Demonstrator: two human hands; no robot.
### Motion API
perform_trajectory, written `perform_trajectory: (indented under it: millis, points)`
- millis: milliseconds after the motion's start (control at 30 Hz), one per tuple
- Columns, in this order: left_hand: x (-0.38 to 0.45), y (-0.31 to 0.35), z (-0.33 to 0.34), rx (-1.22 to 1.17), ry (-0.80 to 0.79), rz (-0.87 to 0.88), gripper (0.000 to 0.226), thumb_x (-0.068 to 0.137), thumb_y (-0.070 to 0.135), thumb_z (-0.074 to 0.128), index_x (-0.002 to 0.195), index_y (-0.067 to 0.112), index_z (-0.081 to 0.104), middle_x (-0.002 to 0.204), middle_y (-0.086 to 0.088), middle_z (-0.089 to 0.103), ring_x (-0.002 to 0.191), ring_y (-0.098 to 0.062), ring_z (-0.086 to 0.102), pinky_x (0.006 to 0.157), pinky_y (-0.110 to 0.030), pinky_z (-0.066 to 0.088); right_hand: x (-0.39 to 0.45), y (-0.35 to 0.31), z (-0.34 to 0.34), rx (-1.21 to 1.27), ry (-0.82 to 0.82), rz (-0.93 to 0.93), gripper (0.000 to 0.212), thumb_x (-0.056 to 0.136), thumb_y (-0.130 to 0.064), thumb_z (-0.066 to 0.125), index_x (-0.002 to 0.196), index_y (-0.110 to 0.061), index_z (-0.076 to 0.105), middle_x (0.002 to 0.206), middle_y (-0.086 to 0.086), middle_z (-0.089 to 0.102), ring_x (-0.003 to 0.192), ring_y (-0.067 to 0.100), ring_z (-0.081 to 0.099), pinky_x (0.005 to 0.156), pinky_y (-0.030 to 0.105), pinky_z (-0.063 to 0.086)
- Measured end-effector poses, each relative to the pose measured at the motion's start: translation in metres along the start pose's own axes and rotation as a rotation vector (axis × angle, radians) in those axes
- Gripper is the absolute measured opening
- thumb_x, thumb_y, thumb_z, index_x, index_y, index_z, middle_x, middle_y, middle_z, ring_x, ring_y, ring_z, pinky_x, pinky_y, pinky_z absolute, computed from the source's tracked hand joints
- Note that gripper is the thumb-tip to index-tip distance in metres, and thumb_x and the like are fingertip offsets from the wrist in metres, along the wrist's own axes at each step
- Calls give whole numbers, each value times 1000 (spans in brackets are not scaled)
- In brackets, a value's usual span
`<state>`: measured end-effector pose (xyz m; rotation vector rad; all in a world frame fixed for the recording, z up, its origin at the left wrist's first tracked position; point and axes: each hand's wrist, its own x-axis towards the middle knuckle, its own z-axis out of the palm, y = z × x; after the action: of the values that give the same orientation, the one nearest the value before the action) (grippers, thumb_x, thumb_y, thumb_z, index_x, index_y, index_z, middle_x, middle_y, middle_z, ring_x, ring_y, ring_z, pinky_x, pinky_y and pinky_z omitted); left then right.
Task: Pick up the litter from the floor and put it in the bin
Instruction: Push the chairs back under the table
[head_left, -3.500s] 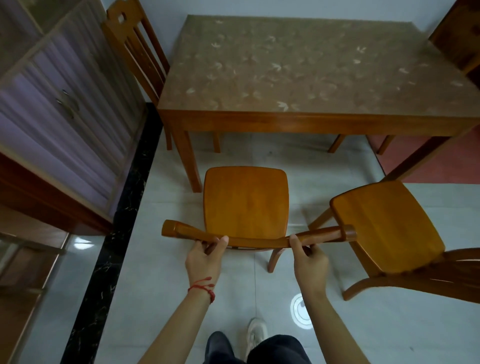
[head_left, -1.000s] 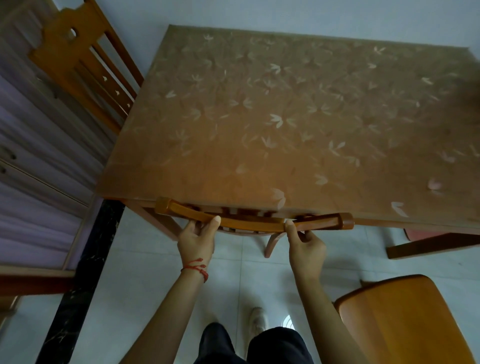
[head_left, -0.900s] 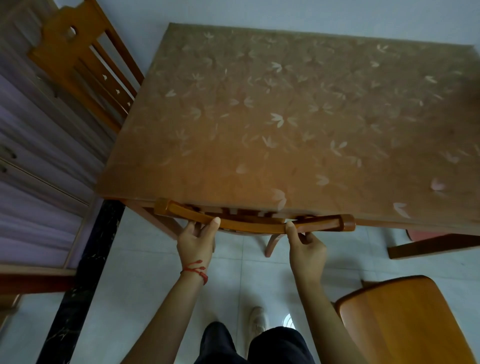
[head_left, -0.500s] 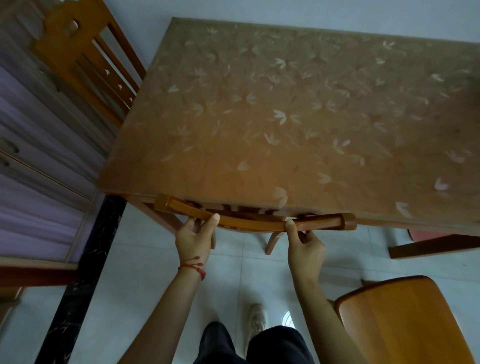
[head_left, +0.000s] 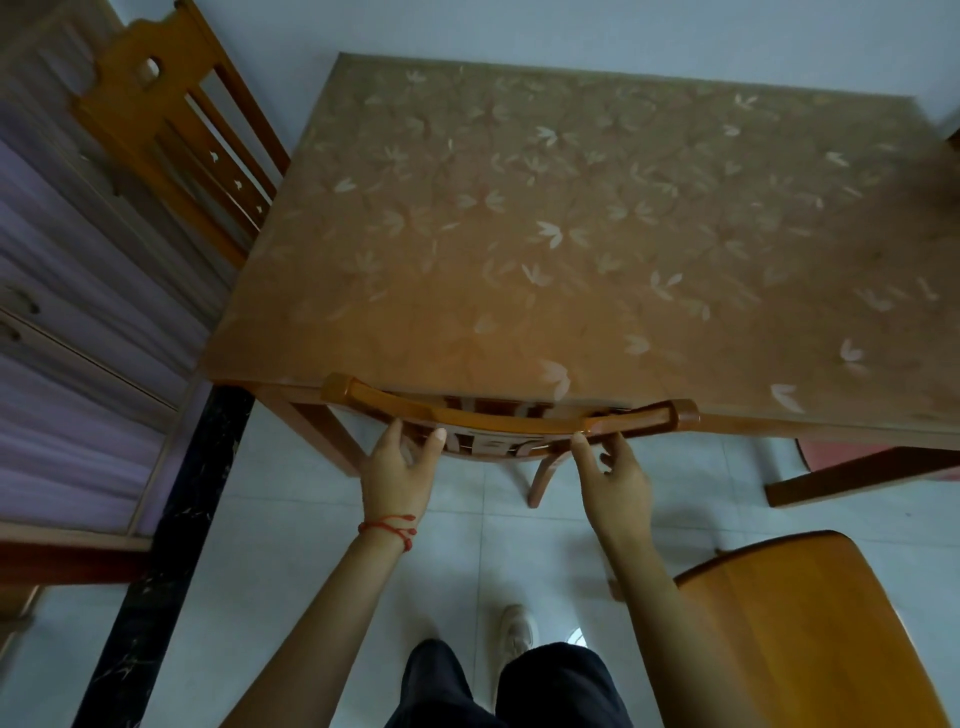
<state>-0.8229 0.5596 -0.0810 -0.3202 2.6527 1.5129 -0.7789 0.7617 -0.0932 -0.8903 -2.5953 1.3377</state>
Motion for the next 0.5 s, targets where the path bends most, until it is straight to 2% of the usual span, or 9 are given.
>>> perform_trajectory:
  millis: [67, 133, 267, 400, 500]
  points:
    - [-6, -8, -7, 165, -74, 125, 52, 86, 31, 60, 129, 5, 47, 129, -19, 53, 118, -33, 47, 95, -37, 40, -10, 5, -5, -151, -9, -14, 63, 87, -50, 49, 134, -10, 39, 127, 11, 55, 121, 23, 48, 98, 39, 41]
    - [-9, -15, -13, 357, -131, 275, 57, 86, 31, 61, 133, 3, 42, 139, -18, 43, 128, -32, 37, 103, -41, 32, -23, 9, -11, -293, 17, -102, 67, 87, -50, 48, 138, -9, 33, 140, 12, 43, 128, 26, 39, 102, 43, 35]
    - [-16, -26, -25, 647, -240, 561, 57, 84, 31, 64, 128, 0, 47, 135, -21, 47, 127, -37, 38, 103, -51, 30, -59, 20, -20, -479, 61, -108, 67, 88, -50, 44, 139, -9, 30, 145, 13, 35, 134, 26, 30, 108, 42, 26]
    - [-31, -30, -26, 711, -322, 753, 55, 81, 28, 68, 125, -1, 51, 131, -21, 51, 124, -38, 42, 103, -53, 28, -104, 36, -25, -517, 128, 1, 65, 89, -47, 46, 140, -10, 29, 146, 13, 34, 135, 27, 28, 108, 44, 25]
    - [-48, -27, -19, 710, -389, 860, 55, 84, 28, 64, 128, 0, 47, 134, -20, 47, 128, -36, 39, 106, -51, 24, -141, 54, -33, -525, 155, 96, 65, 90, -48, 44, 140, -10, 29, 147, 12, 33, 135, 27, 26, 110, 44, 23]
